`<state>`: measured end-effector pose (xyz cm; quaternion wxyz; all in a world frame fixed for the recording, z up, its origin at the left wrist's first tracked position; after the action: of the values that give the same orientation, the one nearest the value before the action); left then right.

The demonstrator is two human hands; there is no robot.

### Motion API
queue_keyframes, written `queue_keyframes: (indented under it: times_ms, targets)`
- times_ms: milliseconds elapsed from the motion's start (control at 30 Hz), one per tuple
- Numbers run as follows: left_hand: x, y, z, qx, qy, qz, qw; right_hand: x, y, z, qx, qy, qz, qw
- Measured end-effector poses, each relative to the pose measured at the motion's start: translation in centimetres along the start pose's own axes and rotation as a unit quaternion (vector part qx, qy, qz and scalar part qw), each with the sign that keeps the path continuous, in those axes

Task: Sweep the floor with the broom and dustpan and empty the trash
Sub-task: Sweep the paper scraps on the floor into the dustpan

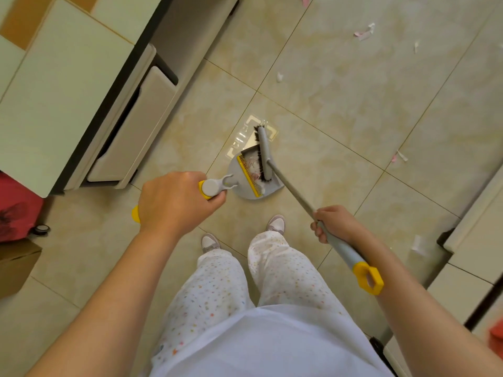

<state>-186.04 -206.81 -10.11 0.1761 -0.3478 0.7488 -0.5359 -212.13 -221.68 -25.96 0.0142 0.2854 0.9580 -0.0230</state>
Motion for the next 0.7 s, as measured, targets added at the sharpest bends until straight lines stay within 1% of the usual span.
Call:
queue_keyframes:
  times_ms: [33, 100, 233, 367, 533, 633, 700]
  targets:
    - [-0.1, -0.1, -0.2, 0.003, 0.001, -0.001, 1.0, 0.1, -0.4, 0.0, 0.016, -0.012, -0.032, 0.999]
    - [0.3, -0.1, -0.7, 0.004, 0.004, 0.0, 1.0, 0.4, -1.2, 0.0, 0.037, -0.025, -0.06, 0.997]
    - [3.1, -1.2, -0.8, 0.012, 0.026, 0.01, 1.0, 0.1, -3.6, -0.6, 0.061, -0.033, -0.054, 0.996]
    - [7.2, -2.6, 0.0, 0.014, 0.067, 0.02, 0.997, 0.2, -6.5, -1.5, 0.069, -0.024, -0.004, 0.997]
    - [11.4, -4.1, 2.4, 0.014, 0.093, 0.003, 0.996, 1.8, -11.2, -3.2, 0.082, -0.011, 0.049, 0.995]
    - [15.2, -5.1, 4.4, 0.014, 0.135, 0.013, 0.991, 3.1, -14.1, -4.3, 0.09, -0.014, 0.1, 0.991]
    - [18.1, -5.7, 5.8, 0.011, 0.161, 0.019, 0.987, 4.2, -15.7, -4.9, 0.092, -0.015, 0.153, 0.984]
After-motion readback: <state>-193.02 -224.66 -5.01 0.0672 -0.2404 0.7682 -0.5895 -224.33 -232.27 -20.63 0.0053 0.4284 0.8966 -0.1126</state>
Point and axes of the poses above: each hand's wrist, its own z-axis towards the middle knuckle, its own y-axis out of the palm, x = y × z, the point moved 9 cm from there along z, towards the middle knuckle, and after that the axes turned 8 degrees about y, right-handed, at the moved point
